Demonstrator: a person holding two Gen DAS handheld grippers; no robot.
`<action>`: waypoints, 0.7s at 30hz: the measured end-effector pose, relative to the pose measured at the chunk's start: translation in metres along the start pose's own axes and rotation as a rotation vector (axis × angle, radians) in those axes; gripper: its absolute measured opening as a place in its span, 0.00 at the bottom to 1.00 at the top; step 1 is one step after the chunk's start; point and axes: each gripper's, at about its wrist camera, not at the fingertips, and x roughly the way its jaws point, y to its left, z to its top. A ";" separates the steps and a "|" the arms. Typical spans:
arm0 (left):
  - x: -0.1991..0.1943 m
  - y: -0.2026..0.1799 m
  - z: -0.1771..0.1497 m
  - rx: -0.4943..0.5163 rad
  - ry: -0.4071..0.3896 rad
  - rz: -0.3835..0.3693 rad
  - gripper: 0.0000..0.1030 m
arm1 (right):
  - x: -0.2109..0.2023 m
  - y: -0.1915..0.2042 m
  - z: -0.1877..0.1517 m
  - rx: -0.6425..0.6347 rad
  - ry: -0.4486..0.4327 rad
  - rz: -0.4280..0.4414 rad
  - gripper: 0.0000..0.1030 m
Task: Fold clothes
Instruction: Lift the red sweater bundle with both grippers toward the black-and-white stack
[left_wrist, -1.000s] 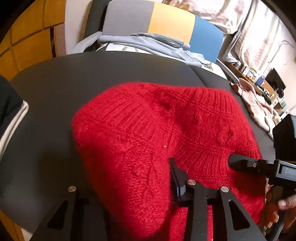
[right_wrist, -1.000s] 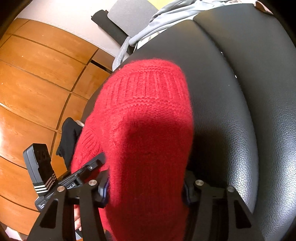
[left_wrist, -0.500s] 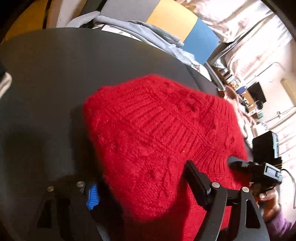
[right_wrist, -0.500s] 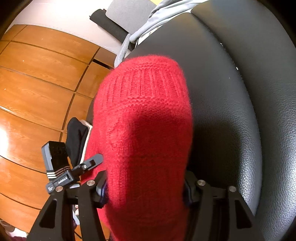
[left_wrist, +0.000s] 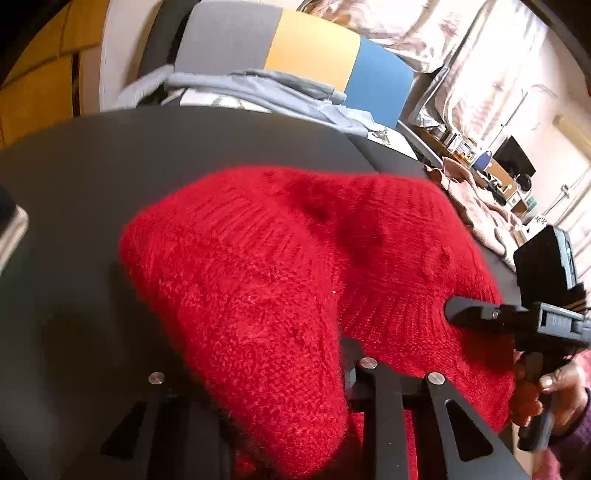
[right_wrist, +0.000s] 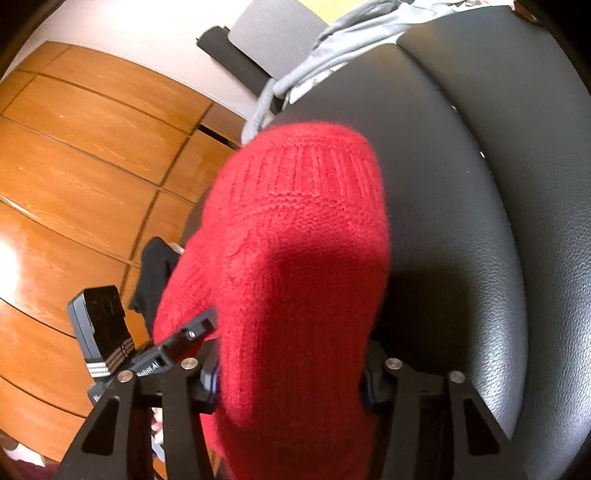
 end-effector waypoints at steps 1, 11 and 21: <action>-0.004 -0.002 -0.001 -0.001 -0.010 0.001 0.28 | -0.002 0.003 -0.001 -0.006 -0.001 0.006 0.51; -0.064 0.018 -0.005 -0.080 -0.110 0.071 0.28 | 0.027 0.089 0.023 -0.169 0.087 0.153 0.49; -0.201 0.139 0.045 -0.311 -0.379 0.344 0.28 | 0.141 0.233 0.092 -0.411 0.259 0.335 0.49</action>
